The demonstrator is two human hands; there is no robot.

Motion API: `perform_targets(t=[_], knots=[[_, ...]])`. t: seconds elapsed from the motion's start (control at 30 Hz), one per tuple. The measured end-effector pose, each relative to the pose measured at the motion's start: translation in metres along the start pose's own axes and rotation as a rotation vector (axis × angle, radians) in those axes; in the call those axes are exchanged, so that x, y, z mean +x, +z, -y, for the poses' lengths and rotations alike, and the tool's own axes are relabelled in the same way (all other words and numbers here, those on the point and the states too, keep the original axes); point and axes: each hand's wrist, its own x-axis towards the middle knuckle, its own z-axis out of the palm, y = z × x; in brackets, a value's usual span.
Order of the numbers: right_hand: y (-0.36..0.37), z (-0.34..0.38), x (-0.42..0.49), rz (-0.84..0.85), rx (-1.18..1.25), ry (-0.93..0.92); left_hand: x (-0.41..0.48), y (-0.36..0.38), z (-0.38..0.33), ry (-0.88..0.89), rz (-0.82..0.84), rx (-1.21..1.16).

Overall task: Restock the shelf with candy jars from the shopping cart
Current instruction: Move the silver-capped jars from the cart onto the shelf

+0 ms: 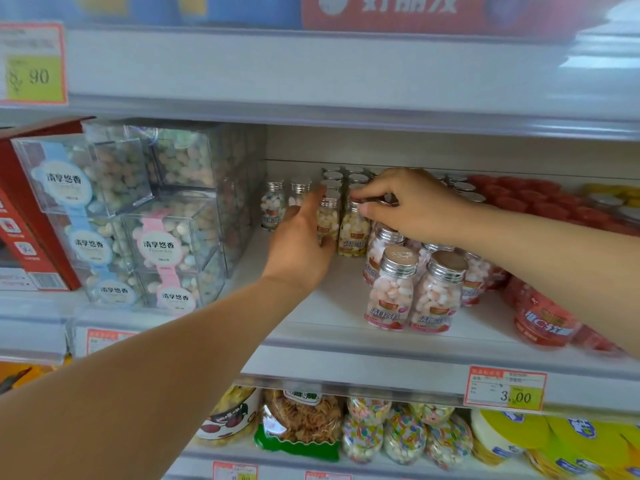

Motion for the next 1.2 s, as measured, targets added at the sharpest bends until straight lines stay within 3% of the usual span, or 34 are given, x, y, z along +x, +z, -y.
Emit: perform_targets(t=[0.3,0.43,0.67,0.77,0.9,1.2], knots=[[-0.006,0.011,-0.015,-0.054,0.075,-0.010,-0.013,-0.014,-0.005,0.040,-0.021,0.023],[-0.013,0.035,-0.042,-0.096,0.099,-0.039,-0.039,-0.030,-0.008,0.074,-0.122,-0.138],[0.029,0.100,-0.130,-0.151,0.192,-0.264,-0.153,-0.069,0.018,0.059,-0.253,-0.338],[0.086,0.127,-0.167,-0.063,0.325,-0.275,-0.210,-0.070,0.064,-0.023,-0.247,-0.266],[0.191,0.148,-0.216,0.194,0.456,-0.150,-0.302,-0.057,0.152,-0.299,-0.125,-0.108],[0.417,0.189,-0.301,0.786,0.416,-0.059,-0.500,-0.037,0.295,-0.892,0.120,0.521]])
